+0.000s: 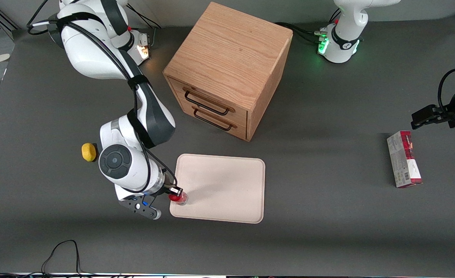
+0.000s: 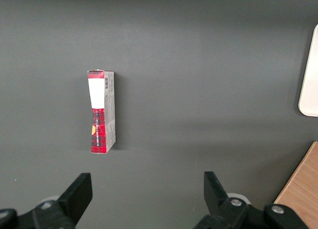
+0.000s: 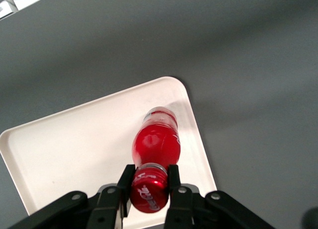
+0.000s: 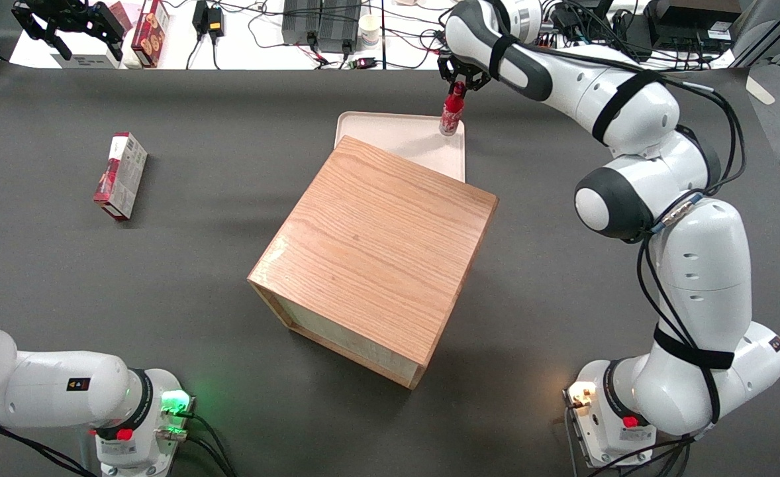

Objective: Place coke bottle on tray
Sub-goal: 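Lower the bottle onto the tray and open the right gripper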

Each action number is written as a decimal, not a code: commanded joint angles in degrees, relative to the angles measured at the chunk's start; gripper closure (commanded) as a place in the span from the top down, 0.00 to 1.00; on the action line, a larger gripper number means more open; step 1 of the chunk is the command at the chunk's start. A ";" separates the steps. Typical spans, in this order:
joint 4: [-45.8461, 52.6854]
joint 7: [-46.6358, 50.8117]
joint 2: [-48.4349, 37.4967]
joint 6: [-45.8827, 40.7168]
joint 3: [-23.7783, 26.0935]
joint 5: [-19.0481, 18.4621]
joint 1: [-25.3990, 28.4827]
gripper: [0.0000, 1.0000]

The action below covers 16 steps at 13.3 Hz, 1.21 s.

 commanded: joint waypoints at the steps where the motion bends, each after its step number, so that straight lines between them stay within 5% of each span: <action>1: 2.15 1.15 1.62 1.45 0.00 0.31 0.16 0.00; 10: 1.54 0.80 2.59 2.07 0.00 0.57 -0.02 0.00; 11: 1.54 -0.33 2.59 2.07 0.00 0.66 -0.19 0.99; 16: 1.54 0.62 2.59 2.07 0.00 0.84 -0.02 1.00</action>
